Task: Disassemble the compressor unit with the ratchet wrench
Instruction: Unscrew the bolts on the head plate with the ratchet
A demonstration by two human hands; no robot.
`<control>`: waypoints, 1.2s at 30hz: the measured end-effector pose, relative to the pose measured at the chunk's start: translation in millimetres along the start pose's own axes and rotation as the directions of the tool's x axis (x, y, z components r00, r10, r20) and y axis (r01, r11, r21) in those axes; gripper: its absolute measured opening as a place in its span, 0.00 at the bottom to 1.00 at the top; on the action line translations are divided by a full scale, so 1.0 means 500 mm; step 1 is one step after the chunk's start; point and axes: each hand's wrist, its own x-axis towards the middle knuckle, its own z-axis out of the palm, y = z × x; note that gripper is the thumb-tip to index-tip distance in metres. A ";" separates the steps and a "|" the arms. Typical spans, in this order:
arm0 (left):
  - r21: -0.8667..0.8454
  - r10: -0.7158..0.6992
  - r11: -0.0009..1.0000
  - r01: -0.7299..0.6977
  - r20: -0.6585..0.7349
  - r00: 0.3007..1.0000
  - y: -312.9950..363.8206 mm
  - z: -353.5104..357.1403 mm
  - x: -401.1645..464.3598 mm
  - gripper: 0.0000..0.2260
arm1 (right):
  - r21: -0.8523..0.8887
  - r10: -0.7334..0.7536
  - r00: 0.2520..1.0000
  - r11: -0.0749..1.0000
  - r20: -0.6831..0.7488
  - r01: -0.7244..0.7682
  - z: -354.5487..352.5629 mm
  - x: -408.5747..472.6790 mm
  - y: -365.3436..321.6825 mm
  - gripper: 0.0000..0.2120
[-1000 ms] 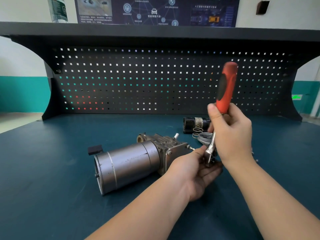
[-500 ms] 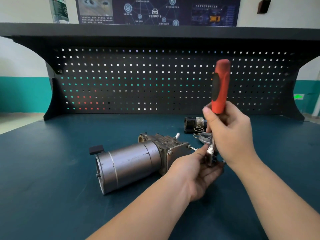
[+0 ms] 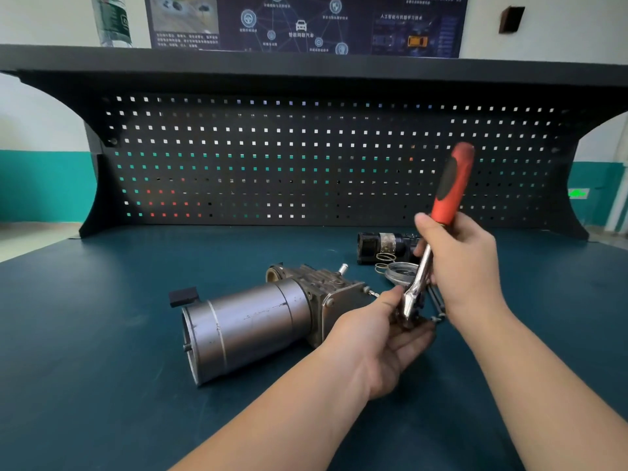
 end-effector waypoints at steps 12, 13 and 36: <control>0.010 -0.008 1.000 0.008 0.016 1.000 0.002 -0.001 0.003 0.09 | 0.061 0.645 0.760 0.764 -0.073 -0.642 -0.023 0.019 0.043 0.12; 0.010 -0.009 1.000 0.009 0.013 1.000 0.002 -0.001 0.004 0.09 | 0.067 0.643 0.764 0.766 -0.057 -0.640 -0.025 0.020 0.045 0.13; 0.016 -0.001 1.000 0.001 0.019 1.000 0.003 -0.007 0.003 0.11 | -0.135 -0.128 0.992 0.983 0.005 0.128 0.002 -0.011 -0.009 0.11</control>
